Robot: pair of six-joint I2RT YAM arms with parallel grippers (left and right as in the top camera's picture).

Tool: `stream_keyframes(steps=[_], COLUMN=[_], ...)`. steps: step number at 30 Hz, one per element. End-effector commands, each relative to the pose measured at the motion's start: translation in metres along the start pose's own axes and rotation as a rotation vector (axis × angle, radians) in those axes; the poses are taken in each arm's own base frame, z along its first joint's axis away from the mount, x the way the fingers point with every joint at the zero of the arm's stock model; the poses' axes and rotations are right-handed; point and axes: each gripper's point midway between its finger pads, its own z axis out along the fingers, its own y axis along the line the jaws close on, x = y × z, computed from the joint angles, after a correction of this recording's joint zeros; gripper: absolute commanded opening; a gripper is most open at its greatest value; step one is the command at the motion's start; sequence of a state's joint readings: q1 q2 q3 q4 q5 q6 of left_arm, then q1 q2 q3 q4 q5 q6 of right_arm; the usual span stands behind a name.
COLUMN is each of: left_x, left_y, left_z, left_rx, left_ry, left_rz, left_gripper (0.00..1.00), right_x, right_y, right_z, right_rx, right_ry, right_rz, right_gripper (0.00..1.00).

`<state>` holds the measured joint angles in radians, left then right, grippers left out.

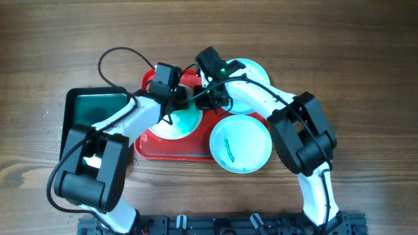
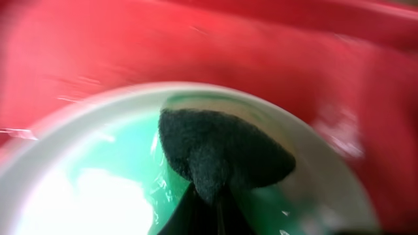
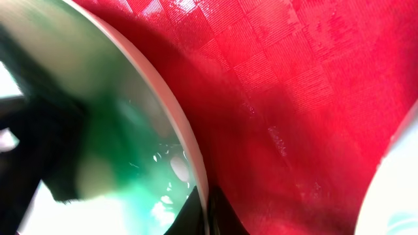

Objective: Clean dirty plates on tray and stack at the side

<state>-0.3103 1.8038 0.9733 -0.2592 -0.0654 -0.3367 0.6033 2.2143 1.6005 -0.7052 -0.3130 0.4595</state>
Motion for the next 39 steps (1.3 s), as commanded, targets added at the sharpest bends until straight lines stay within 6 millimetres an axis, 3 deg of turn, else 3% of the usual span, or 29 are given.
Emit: stream_keyframes(steps=[1,3,5,9,12,15,18,20,23,25,28,31,34,36,38,39], left_x=[-0.014,-0.002,0.024,0.071,0.093,0.1,0.088,0.07,0.03,-0.002,-0.019,0.006,0.061,0.093,0.107,0.106], left_y=[0.065,0.074,0.078,0.071,0.028,-0.013,-0.024,-0.024,0.002,0.03,0.072,0.089,0.079,0.051,0.004,-0.008], left_z=[0.001,0.002,0.001,-0.008,-0.015,-0.029,-0.027,-0.018,0.002,0.009,0.005,0.001,-0.006,-0.015,-0.027,-0.031], left_rx=[-0.285,-0.286,-0.258,-0.189,0.095,0.382,0.448,0.427,0.218,0.029,-0.221,-0.304,-0.243,-0.083,0.228,0.315], left_ry=[-0.083,-0.02,0.107,0.327,0.454,0.49,0.431,0.345,0.174,0.04,-0.05,0.031,0.268,0.443,0.543,0.546], left_rz=[-0.084,-0.098,-0.112,-0.11,0.029,0.134,0.163,0.178,0.159,0.147,0.022,-0.092,-0.166,-0.173,-0.066,-0.035], left_gripper=[0.04,0.04,0.04,0.04,0.04,0.04,0.04,0.04,0.04,0.04,0.04,0.04,0.04,0.04,0.04,0.04], right_x=[0.009,0.009,0.009,0.009,0.008,0.009,0.008,0.008,0.009,0.009,0.009,0.009,0.009,0.009,0.009,0.009], right_y=[-0.01,-0.01,-0.01,-0.01,-0.01,-0.01,-0.01,-0.01,-0.01,-0.01,-0.01,-0.01,-0.01,-0.01,-0.01,-0.01], right_z=[0.015,0.015,0.015,0.015,0.015,0.015,0.015,0.015,0.015,0.015,0.015,0.015,0.015,0.015,0.015,0.015], right_rx=[0.041,0.041,0.041,0.041,0.04,0.04,0.04,0.04,0.04,0.041,0.041,0.042,0.042,0.042,0.041,0.041], right_ry=[0.034,0.034,0.034,0.034,0.033,0.034,0.033,0.033,0.033,0.034,0.035,0.035,0.035,0.034,0.033,0.033], right_rz=[0.019,0.019,0.019,0.019,0.018,0.019,0.018,0.018,0.019,0.019,0.019,0.019,0.019,0.019,0.018,0.018], right_gripper=[0.04,0.04,0.04,0.04,0.04,0.04,0.04,0.04,0.04,0.04,0.04,0.04,0.04,0.04,0.04,0.04])
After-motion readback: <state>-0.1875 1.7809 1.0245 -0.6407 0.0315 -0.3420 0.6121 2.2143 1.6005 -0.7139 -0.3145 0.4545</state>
